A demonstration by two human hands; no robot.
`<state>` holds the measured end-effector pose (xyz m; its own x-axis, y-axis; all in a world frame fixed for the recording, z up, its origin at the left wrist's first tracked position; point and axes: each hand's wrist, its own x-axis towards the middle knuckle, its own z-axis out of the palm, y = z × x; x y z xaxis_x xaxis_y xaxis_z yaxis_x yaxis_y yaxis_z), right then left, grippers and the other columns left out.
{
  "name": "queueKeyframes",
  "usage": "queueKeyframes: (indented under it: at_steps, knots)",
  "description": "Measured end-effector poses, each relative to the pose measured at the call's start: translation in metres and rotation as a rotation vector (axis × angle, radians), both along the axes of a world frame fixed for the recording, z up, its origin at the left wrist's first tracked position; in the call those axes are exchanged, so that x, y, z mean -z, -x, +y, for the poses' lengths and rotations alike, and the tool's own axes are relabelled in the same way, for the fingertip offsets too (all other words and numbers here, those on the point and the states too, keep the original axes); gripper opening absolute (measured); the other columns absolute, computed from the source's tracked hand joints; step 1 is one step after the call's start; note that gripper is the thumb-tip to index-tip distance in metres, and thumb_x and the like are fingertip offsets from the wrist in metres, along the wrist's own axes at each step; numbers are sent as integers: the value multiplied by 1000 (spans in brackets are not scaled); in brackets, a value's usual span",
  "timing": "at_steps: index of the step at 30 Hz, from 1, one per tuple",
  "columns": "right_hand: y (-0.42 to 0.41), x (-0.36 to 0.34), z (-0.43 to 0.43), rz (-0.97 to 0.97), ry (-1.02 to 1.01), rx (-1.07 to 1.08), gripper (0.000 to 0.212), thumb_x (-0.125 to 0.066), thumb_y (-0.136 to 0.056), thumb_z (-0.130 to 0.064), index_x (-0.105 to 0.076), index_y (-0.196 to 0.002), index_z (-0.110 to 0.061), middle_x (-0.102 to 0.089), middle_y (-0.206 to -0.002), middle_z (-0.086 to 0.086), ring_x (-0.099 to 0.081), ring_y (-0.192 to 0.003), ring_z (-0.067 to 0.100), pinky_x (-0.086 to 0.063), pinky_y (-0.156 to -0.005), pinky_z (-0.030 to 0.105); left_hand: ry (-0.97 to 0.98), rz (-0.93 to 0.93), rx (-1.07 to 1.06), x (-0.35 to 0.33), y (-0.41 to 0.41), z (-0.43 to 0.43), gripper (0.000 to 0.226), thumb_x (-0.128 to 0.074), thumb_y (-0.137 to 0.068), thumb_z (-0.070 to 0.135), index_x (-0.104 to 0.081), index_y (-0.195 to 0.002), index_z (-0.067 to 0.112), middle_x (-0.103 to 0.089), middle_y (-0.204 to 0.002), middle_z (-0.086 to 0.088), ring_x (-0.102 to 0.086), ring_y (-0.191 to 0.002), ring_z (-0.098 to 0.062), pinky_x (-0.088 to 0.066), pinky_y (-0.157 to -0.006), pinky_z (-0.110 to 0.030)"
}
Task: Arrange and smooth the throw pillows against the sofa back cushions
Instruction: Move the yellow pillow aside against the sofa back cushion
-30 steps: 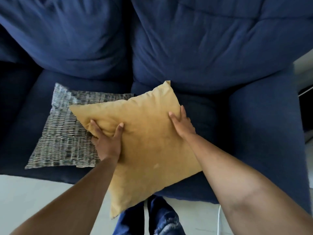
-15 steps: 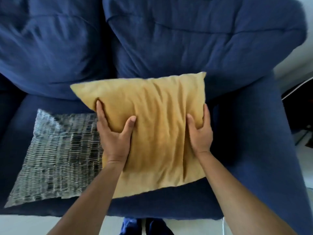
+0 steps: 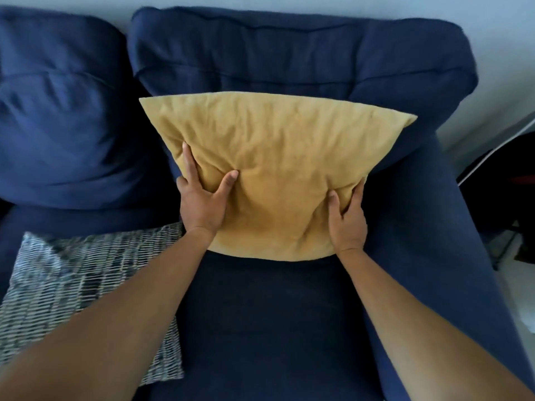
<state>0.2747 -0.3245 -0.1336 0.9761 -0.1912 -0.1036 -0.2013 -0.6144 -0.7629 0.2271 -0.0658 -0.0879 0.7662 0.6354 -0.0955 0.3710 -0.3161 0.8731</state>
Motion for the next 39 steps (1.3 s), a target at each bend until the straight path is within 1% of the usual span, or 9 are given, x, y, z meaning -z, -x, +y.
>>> queueKeyframes:
  at_steps: [4,10,14,17,21,25,29,34,39]
  knots:
    - [-9,-5,2,-120,-70,67,83,-32,-87,-76,-11,-158,-39,-66,-118,0,-62,-100,20,-44,-84,35,-66,-174,-71,-9,0,-8,101,-63,-69,87,-4,-148,69,-39,-112,27,-48,-90,27,-33,-70,-11]
    - [7,-1,1,9,33,-23,80,-33,-95,-68,-4,-161,-34,-63,-124,11,-62,-108,30,-49,-91,45,-72,4,-69,-3,11,-10,100,-57,-71,87,7,-146,69,-36,-119,5,-54,-90,-16,-47,-80,-34]
    - [15,-3,7,3,-19,-8,81,-33,-94,-67,-2,-161,-32,-56,-133,10,-52,-119,28,-40,-87,38,-66,87,-31,1,13,-2,103,-56,-74,85,11,-149,63,-38,-128,-3,-53,-115,-29,-46,-91,-39]
    - [21,-7,8,-38,21,-17,75,-38,-103,-51,-4,-162,-21,-45,-148,14,-43,-129,33,-39,-97,43,-32,113,-9,-1,15,1,103,-58,-78,80,10,-152,58,-32,-147,-10,-43,-133,-30,-39,-104,-42]
    - [36,-23,20,-159,196,88,71,-45,-103,-40,-14,-161,-13,-26,-161,22,-40,-133,41,-30,-106,55,-73,44,11,-12,31,12,97,-56,-82,78,6,-154,56,-22,-158,-5,-38,-140,-23,-38,-105,-37]
    - [66,-42,52,-381,149,38,66,-51,-98,-28,-29,-157,-10,-37,-154,21,-41,-132,37,-34,-102,54,-117,-11,4,-14,58,32,83,-51,-91,71,-5,-157,50,-24,-159,-3,-34,-142,-18,-37,-104,-32]
    - [103,-47,109,-507,69,-256,57,-53,-97,-20,-39,-150,-4,-52,-136,17,-51,-121,33,-45,-99,51,-141,61,-49,-9,90,66,77,-50,-96,62,-15,-160,38,-27,-160,-6,-34,-144,-22,-37,-108,-36]
    - [147,-35,191,-335,75,-545,48,-47,-99,-26,-51,-144,-9,-61,-119,11,-57,-106,30,-47,-94,48,-249,229,-98,6,141,132,68,-55,-98,50,-34,-157,23,-40,-153,-14,-47,-134,-31,-40,-110,-50]
    - [174,18,272,339,47,-598,51,-42,-103,-49,-48,-141,-16,-53,-140,17,-48,-129,36,-38,-106,45,-313,521,-141,35,201,227,75,-52,-94,62,-32,-157,27,-38,-156,-15,-35,-143,-35,-23,-117,-58]
